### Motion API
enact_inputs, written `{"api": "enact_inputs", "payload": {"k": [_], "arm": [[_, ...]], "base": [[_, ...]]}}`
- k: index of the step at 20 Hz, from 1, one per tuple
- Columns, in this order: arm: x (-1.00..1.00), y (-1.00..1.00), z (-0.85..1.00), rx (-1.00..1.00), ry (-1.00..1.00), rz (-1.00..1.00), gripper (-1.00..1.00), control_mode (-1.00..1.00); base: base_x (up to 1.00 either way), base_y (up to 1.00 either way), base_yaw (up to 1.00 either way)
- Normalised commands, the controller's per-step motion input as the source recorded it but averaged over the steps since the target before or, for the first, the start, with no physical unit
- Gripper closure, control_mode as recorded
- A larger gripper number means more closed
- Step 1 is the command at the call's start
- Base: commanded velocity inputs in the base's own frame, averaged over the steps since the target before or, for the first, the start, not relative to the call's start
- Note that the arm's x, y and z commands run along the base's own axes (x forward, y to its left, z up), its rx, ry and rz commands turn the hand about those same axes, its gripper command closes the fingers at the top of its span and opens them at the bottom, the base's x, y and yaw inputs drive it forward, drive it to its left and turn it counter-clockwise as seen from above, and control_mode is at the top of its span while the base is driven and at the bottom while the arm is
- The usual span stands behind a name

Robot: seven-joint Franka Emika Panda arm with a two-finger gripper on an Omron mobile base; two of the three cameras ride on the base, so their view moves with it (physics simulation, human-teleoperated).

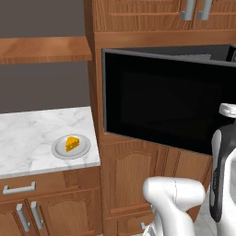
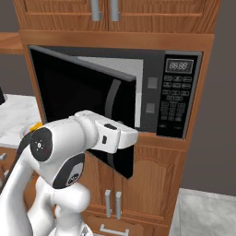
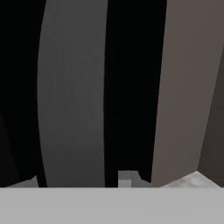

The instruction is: Pick the cheese from the counter and place it in the microwave. Then turn on the microwave.

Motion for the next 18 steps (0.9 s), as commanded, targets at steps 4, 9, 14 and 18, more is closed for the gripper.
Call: {"api": "enact_inputs", "payload": {"k": [4,9,14,18], "arm": [[-0.41,0.00,0.00,0.00,0.00,-0.08,1.00,-1.00],[-0.40,0.00,0.00,0.00,0.00,-0.08,1.00,-1.00],[-0.39,0.00,0.00,0.00,0.00,-0.07,1.00,-1.00],[-0.38,0.00,0.00,0.00,0.00,-0.07,1.00,-1.00]], "base": [[0.00,0.00,0.00],[0.00,0.00,0.00],[0.00,0.00,0.00],[0.00,0.00,0.00]]}}
